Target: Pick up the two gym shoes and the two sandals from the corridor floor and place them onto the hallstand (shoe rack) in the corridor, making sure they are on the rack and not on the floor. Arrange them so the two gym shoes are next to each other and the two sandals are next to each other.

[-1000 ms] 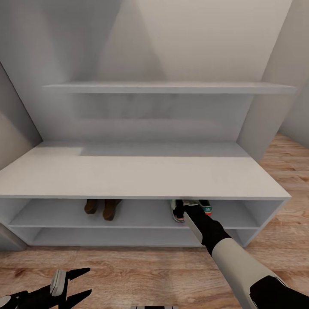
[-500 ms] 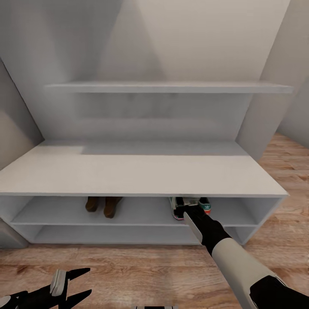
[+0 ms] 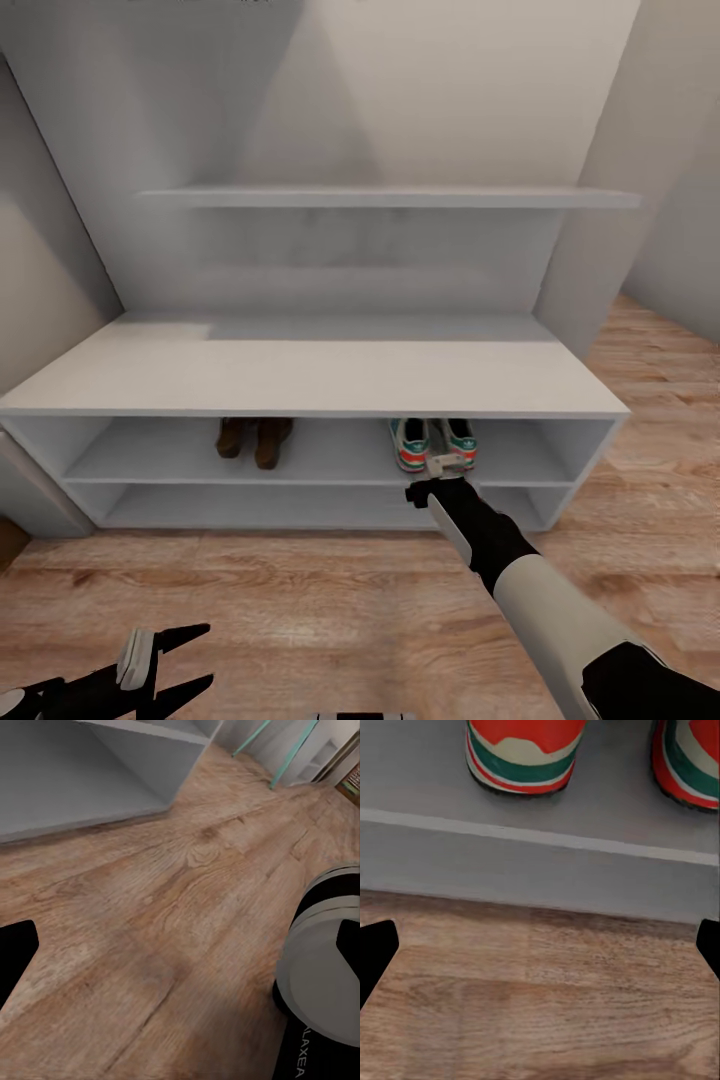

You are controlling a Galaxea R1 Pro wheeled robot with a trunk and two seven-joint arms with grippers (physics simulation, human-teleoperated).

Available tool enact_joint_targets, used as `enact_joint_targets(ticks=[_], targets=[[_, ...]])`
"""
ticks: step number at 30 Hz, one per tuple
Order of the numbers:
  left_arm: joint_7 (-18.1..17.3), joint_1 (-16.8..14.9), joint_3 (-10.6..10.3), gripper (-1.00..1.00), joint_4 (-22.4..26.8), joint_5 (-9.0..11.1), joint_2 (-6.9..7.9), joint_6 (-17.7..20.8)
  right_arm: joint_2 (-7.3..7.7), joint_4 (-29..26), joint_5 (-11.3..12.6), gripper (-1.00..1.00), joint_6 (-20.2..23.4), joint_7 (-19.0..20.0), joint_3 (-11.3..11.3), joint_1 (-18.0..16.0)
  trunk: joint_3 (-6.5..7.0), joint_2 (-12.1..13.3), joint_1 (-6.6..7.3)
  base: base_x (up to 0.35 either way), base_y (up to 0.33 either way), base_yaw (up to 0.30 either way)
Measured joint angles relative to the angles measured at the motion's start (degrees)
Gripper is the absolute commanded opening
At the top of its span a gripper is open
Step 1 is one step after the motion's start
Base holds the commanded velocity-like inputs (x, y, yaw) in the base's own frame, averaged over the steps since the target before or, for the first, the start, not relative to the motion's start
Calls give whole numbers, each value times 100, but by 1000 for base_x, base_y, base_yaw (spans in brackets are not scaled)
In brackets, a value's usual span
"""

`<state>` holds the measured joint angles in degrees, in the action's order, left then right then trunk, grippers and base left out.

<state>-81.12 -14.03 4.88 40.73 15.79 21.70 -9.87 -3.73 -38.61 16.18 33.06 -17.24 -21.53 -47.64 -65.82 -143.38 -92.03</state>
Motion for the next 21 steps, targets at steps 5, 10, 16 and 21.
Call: enact_joint_targets(ticks=[5,10,16,21], targets=[[0,-1,11,100,0,0,3,0,0,0,10,100,0,2,-2,3,0,0,0,-338,0,0],[0,-1,21,100,0,0,8,0,0,2,25,100,-7,2,-13,4,0,0,0,-338,0,0],[19,2,22,100,0,0,9,4,0,25,32,100,-15,3,-16,4,0,0,0,-338,0,0],[47,2,24,100,0,0,9,8,7,62,34,100,-27,8,-17,9,0,0,0,-335,0,0]])
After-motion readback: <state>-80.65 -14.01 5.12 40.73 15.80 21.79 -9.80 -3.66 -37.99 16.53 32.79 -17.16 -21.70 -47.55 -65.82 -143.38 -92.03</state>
